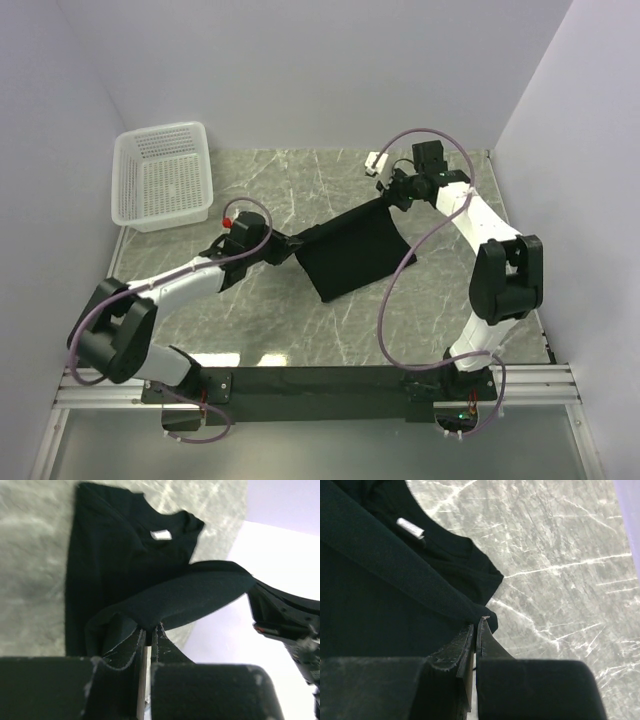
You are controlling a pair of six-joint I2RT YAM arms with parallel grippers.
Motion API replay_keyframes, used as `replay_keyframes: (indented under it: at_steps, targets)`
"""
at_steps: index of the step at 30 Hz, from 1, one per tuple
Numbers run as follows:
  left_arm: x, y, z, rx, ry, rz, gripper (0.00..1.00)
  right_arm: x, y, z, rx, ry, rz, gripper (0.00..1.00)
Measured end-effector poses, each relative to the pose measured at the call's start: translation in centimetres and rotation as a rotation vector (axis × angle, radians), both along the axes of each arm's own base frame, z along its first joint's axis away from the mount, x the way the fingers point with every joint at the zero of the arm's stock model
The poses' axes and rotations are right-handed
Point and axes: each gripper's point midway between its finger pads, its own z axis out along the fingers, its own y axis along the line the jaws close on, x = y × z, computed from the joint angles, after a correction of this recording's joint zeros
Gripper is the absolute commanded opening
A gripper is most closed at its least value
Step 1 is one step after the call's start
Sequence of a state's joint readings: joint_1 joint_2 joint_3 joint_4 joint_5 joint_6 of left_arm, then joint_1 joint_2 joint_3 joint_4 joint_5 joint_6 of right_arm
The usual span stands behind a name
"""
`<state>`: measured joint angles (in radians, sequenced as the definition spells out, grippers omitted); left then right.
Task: Fold and stack the t-shirts
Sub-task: Fold the T-shirt at the center of the board.
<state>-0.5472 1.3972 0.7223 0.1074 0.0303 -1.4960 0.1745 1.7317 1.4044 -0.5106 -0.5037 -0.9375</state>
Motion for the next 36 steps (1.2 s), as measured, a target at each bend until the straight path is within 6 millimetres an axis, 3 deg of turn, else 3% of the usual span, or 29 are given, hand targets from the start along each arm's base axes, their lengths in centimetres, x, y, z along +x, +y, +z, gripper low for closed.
replay_keyframes:
  at_steps: [7, 14, 29, 34, 35, 36]
  targets:
    - [1.8, -0.9, -2.7, 0.032, 0.047, -0.042, 0.0, 1.4, -0.6, -1.9, -0.029, 0.02, -0.051, 0.0]
    - [3.3, -1.5, -4.0, 0.049, 0.066, -0.064, 0.01, 2.1, -1.1, -2.5, -0.053, 0.014, -0.087, 0.0]
    - [4.9, -0.5, -3.4, 0.067, 0.042, -0.047, 0.01, 4.1, -0.8, -2.3, -0.022, 0.014, -0.129, 0.0]
    - [5.3, -0.5, -3.9, 0.077, 0.054, -0.045, 0.02, 4.5, -0.7, -3.1, -0.02, 0.029, -0.137, 0.0]
    - [5.3, -0.5, -4.1, 0.079, 0.059, -0.045, 0.03, 4.5, -0.7, -3.3, -0.022, 0.035, -0.14, 0.02]
    - [5.3, -0.5, -4.2, 0.081, 0.064, -0.045, 0.09, 4.5, -0.7, -3.6, -0.024, 0.04, -0.142, 0.14]
